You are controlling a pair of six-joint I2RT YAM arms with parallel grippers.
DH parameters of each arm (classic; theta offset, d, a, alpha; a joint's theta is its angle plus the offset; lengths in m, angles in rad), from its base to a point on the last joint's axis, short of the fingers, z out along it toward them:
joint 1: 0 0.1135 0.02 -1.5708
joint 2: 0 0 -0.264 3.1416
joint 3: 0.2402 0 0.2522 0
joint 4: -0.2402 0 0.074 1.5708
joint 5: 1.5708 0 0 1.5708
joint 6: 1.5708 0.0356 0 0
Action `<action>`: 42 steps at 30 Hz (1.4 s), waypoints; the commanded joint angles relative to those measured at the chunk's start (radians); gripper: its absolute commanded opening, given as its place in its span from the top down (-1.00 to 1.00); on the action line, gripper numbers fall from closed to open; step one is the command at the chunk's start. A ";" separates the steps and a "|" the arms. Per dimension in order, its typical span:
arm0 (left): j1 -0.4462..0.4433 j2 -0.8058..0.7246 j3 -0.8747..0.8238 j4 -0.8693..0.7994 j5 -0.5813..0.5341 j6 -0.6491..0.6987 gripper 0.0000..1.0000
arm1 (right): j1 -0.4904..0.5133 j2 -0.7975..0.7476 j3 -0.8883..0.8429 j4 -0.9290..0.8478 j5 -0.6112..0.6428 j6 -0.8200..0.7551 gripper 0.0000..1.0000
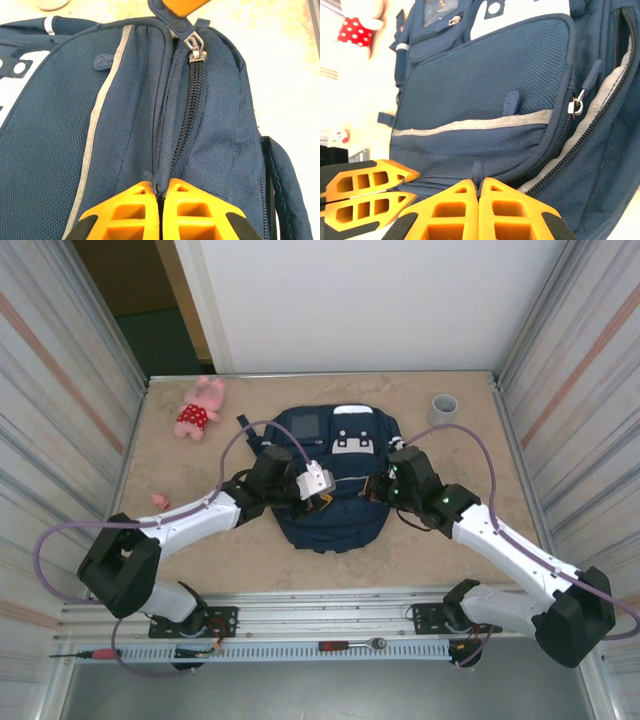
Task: Pack the student bag
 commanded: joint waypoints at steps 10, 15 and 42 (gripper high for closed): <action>0.017 -0.012 0.004 0.032 -0.007 -0.139 1.00 | 0.005 -0.032 -0.038 -0.019 0.161 -0.016 1.00; 0.043 -0.046 -0.006 -0.042 -0.015 -0.063 1.00 | -0.146 -0.105 -0.095 -0.002 0.079 -0.035 1.00; 0.023 0.019 0.228 -0.385 0.032 0.251 -0.73 | -0.256 0.199 0.070 -0.140 -0.455 0.001 0.01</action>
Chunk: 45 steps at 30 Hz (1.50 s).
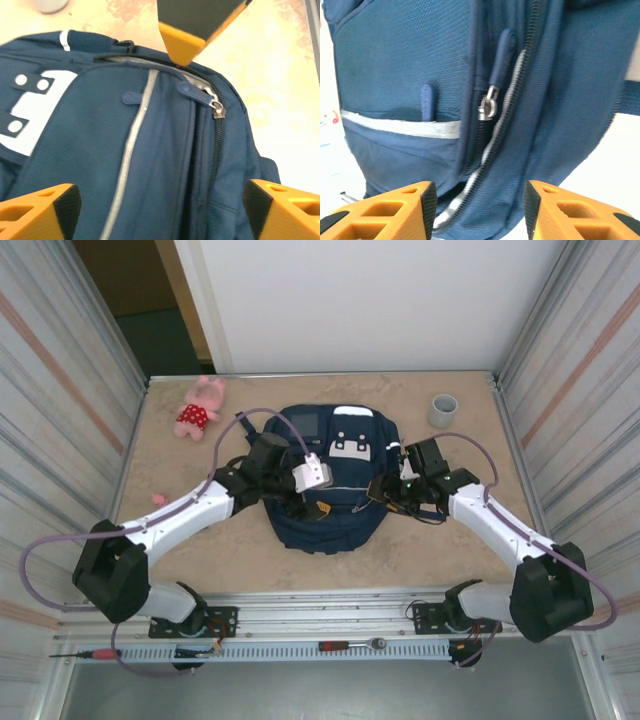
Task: Pack the student bag
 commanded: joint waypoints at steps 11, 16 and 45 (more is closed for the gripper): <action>-0.012 0.120 0.114 -0.184 -0.070 0.270 -0.75 | -0.040 0.180 0.124 0.002 -0.056 0.062 0.01; -0.012 0.120 0.095 -0.136 -0.069 0.243 -0.73 | -0.031 0.239 0.155 0.031 -0.107 0.060 0.08; 0.075 0.033 0.065 -0.065 0.020 0.152 -0.76 | 0.023 0.185 0.383 0.047 -0.208 0.044 1.00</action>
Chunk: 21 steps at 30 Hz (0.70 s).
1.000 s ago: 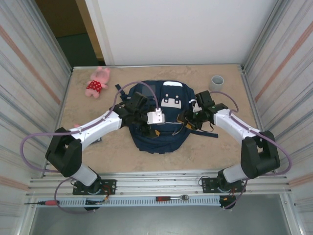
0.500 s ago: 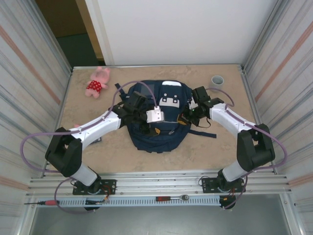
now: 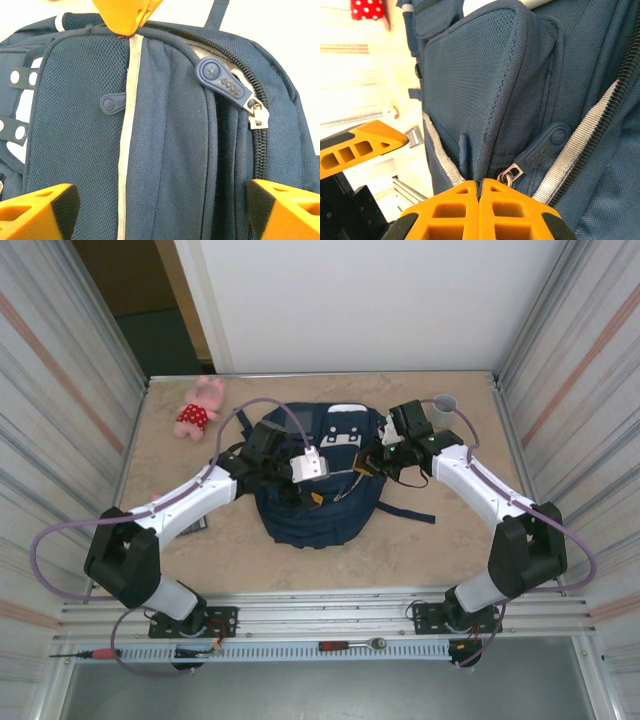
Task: Pack the student bag
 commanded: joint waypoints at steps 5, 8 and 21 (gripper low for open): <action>0.005 -0.058 -0.014 0.020 0.035 -0.006 -0.78 | 0.002 -0.051 0.038 0.092 -0.085 0.033 1.00; 0.006 -0.064 -0.015 0.025 0.044 -0.005 -0.78 | 0.000 -0.052 0.034 0.091 -0.080 0.037 1.00; -0.003 -0.007 0.002 0.123 0.039 -0.133 -0.75 | -0.006 -0.081 0.002 0.092 -0.085 0.038 1.00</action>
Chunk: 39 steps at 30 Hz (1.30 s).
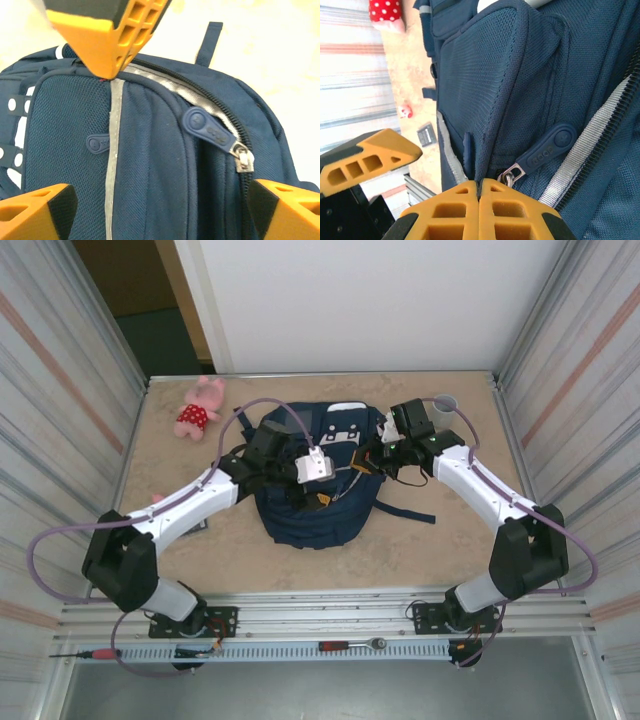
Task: Pack the student bag
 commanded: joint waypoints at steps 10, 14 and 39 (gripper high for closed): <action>0.032 0.006 0.002 -0.040 0.033 0.107 -0.78 | -0.009 -0.068 0.024 0.067 -0.087 0.026 1.00; -0.008 0.051 0.026 0.006 -0.021 0.103 -0.81 | -0.006 -0.068 0.022 0.079 -0.091 0.036 1.00; 0.039 0.023 0.116 -0.025 0.090 -0.163 1.00 | 0.286 -0.272 -0.120 -0.107 0.324 -0.226 0.16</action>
